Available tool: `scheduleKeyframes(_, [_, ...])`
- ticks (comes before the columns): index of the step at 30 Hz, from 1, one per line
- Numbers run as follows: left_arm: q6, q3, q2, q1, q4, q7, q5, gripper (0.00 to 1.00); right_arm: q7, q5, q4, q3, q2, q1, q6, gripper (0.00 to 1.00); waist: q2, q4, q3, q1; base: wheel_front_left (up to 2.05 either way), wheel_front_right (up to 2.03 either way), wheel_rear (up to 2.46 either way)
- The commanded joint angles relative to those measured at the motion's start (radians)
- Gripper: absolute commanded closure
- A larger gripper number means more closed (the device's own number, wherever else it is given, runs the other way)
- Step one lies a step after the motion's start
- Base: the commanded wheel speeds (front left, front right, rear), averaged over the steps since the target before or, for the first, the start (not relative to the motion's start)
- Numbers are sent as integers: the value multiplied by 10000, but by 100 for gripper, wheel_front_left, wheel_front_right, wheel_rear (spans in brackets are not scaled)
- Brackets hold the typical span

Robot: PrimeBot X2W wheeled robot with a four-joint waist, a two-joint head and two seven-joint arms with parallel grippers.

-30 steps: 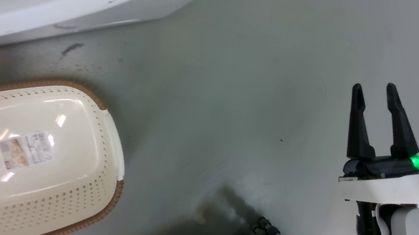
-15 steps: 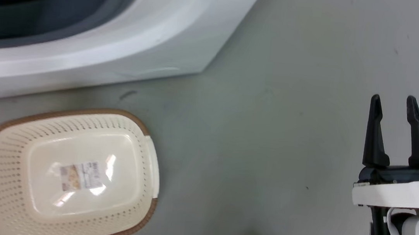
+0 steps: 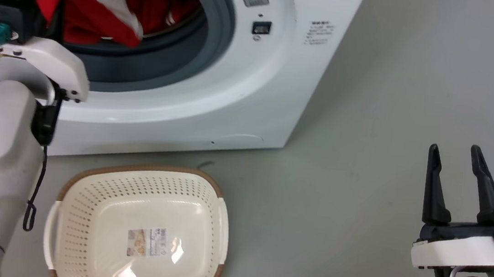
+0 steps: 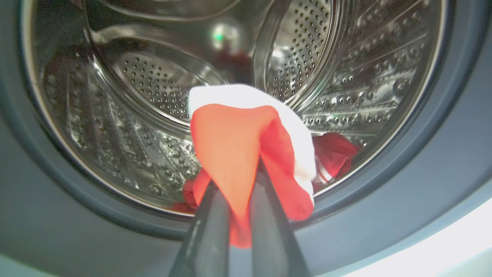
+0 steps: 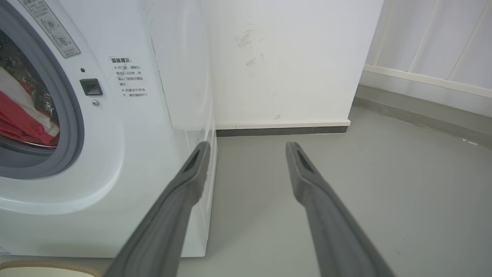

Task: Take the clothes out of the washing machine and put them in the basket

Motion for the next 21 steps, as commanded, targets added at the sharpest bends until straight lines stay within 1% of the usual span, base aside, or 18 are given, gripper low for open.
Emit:
scheduleKeyframes(1, [142,209,-110,305,-581,-74,69,100,-21,-87,29,-1,-5,167,-10,0,0,500,-567,2,0,0,0])
scheduleKeyframes(2, [182,302,-154,570,-1001,-77,155,100,-21,-151,35,13,-6,215,-10,0,0,577,-688,2,0,0,0])
scheduleKeyframes(4, [216,790,-334,1159,-1992,-80,65,100,-21,-469,-52,114,-5,267,-10,0,0,715,-898,2,0,0,0])
scheduleKeyframes(6, [224,1233,-439,1735,-2940,-82,153,100,-19,-129,28,83,-11,384,-10,0,0,853,-1090,2,0,0,0])
scheduleKeyframes(9, [289,1771,-703,2611,-4312,-86,386,100,-21,-218,51,130,-2,438,-10,0,0,1059,-1390,2,0,0,0])
scheduleKeyframes(13, [142,2130,-953,3620,-5646,-64,704,100,-21,-320,91,146,-5,619,-10,0,0,1294,-1713,2,0,0,0])
scheduleKeyframes(18, [187,2560,-1351,4658,-7104,-65,862,100,-21,-316,87,-32,-5,752,-10,0,0,1574,-1895,2,0,0,0])
scheduleKeyframes(21, [125,2661,-1522,5254,-7822,-65,834,100,-21,-278,89,-23,-5,833,-10,0,0,1691,-1925,2,0,0,0])
